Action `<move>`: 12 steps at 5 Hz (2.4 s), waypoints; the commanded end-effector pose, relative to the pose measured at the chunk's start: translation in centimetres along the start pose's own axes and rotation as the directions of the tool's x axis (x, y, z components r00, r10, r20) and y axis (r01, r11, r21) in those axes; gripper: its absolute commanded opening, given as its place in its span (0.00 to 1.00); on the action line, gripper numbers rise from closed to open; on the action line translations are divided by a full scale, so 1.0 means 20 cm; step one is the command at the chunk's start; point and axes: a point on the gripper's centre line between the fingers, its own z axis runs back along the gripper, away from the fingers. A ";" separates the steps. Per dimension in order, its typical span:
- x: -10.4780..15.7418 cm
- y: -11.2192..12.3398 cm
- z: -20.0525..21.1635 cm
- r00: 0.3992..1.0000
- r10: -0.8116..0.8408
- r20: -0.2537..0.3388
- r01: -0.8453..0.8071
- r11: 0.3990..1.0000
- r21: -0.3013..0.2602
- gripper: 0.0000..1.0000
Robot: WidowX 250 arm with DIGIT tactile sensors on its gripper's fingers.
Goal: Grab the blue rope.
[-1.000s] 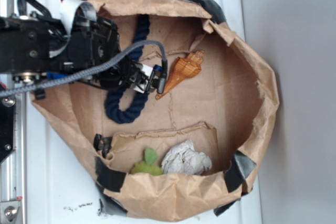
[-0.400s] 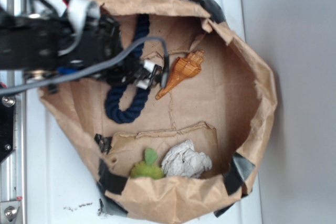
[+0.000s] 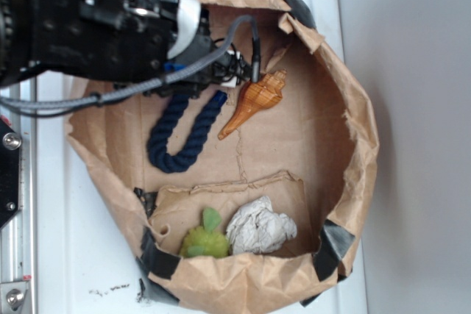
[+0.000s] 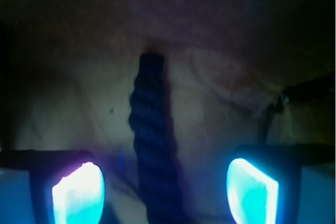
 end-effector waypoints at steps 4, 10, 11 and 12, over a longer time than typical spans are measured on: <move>-0.07 -0.01 -0.14 0.997 -0.033 0.068 0.036 0.998 -0.055 1.00; 0.01 0.02 -0.03 1.000 -0.009 -0.021 0.008 0.997 -0.081 0.00; 0.06 0.01 0.12 0.997 -0.010 -0.079 0.005 0.998 -0.065 0.00; 0.11 -0.01 0.33 0.992 -0.039 -0.120 0.034 0.999 -0.041 0.00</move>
